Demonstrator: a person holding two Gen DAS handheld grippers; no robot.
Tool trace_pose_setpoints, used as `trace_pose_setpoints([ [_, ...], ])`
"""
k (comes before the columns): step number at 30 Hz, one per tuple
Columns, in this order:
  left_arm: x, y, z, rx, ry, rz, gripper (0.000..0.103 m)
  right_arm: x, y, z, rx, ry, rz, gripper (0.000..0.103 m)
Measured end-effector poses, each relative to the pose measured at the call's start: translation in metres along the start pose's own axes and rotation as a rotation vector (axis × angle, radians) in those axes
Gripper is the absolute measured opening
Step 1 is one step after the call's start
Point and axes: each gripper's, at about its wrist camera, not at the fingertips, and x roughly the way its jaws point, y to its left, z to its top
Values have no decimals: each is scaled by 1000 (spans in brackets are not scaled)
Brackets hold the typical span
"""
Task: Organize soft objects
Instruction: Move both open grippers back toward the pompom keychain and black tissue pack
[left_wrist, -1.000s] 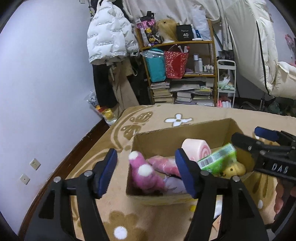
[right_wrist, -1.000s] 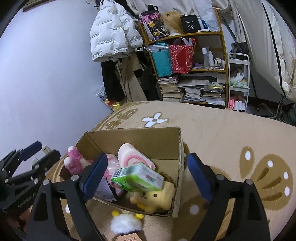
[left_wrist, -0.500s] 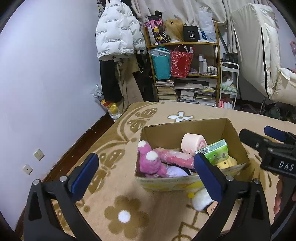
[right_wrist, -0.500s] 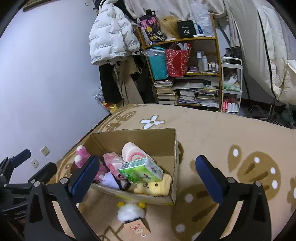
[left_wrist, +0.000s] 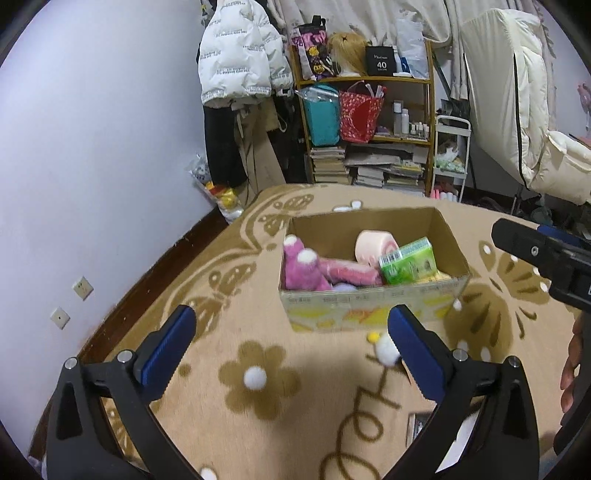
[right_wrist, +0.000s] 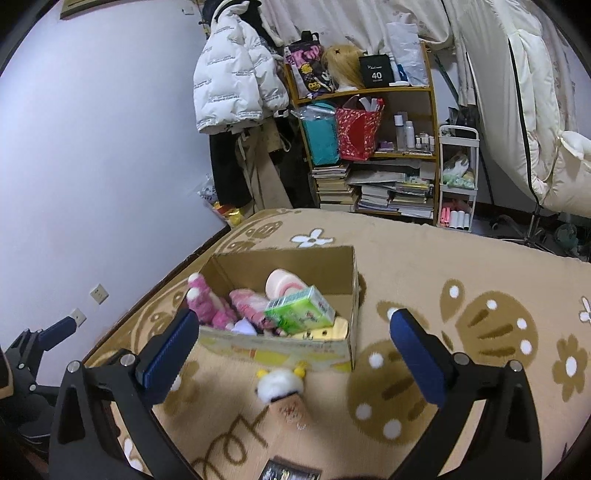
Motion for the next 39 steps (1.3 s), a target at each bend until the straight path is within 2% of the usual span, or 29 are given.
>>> trace_pose_setpoints([
  [6, -8, -4, -20, 9, 36, -9, 102, -10, 9, -22, -18, 41, -2, 103],
  [13, -5, 0, -38, 16, 77, -7, 102, -8, 8, -52, 19, 105, -14, 103],
  [23, 19, 24, -54, -43, 149, -17, 102, 17, 8, -96, 31, 227, -86, 103],
  [30, 29, 22, -59, -29, 155, -16, 102, 40, 11, -117, 36, 318, -79, 103],
  [39, 51, 15, -61, -48, 186, -77, 102, 67, 7, -136, 67, 411, -87, 103],
])
